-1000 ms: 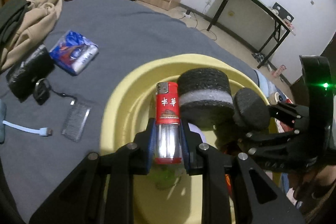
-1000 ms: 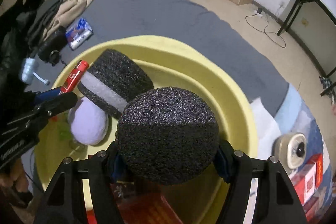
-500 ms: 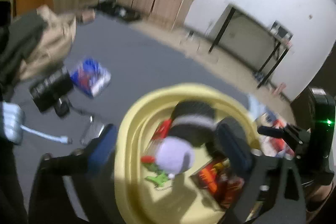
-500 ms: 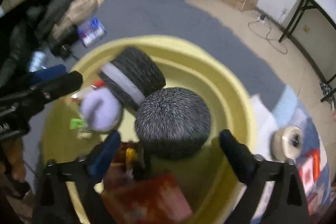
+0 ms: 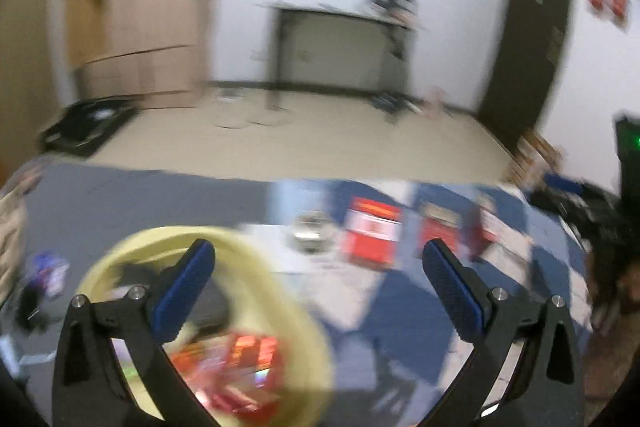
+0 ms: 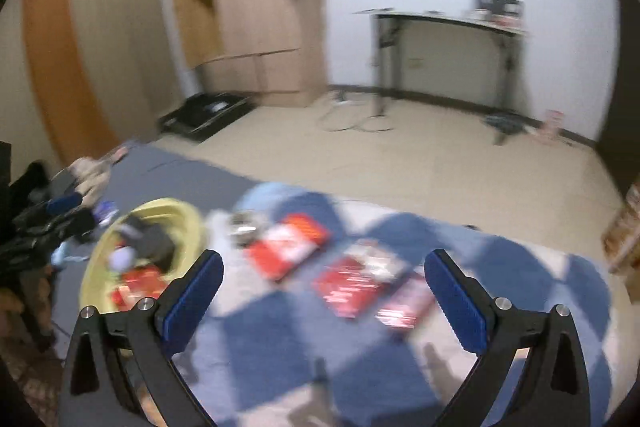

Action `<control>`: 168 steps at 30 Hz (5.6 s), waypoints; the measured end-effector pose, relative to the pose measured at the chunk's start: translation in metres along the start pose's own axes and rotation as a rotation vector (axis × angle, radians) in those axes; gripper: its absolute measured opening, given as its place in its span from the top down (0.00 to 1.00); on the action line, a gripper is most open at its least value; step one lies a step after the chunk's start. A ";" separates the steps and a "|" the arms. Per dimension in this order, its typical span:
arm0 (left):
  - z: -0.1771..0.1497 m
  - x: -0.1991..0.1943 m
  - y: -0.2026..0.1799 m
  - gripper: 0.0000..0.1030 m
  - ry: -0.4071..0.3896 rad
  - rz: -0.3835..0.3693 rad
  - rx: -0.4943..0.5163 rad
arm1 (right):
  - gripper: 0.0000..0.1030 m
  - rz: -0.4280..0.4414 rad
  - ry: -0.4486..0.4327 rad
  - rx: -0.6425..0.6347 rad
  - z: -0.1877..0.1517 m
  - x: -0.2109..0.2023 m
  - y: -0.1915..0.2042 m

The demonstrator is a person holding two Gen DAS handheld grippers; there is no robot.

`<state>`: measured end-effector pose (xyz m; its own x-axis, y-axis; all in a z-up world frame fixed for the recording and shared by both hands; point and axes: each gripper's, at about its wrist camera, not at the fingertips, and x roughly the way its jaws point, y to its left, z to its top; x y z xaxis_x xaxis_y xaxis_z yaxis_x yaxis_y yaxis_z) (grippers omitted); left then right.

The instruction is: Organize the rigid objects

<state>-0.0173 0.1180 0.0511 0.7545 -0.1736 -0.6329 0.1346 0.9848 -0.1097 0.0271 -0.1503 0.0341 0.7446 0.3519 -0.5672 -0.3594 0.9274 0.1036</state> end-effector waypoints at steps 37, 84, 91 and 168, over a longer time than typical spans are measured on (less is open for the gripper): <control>-0.027 0.174 -0.041 0.04 0.191 -0.070 -0.007 | 0.33 -0.019 0.280 0.242 -0.019 0.115 -0.067; -0.005 0.103 -0.032 0.45 0.000 -0.012 0.013 | 0.81 -0.046 0.207 0.161 -0.025 0.116 -0.074; 0.008 -0.002 0.026 0.45 -0.125 0.174 -0.019 | 0.81 0.091 0.036 0.176 -0.006 0.053 -0.070; 0.015 0.057 -0.010 0.00 -0.029 -0.026 -0.069 | 0.00 -0.037 0.106 0.010 0.011 0.029 -0.021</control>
<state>0.0344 0.0984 0.0272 0.7696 -0.1981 -0.6071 0.1108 0.9777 -0.1786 0.0632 -0.1582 0.0245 0.6933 0.3027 -0.6539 -0.3268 0.9409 0.0891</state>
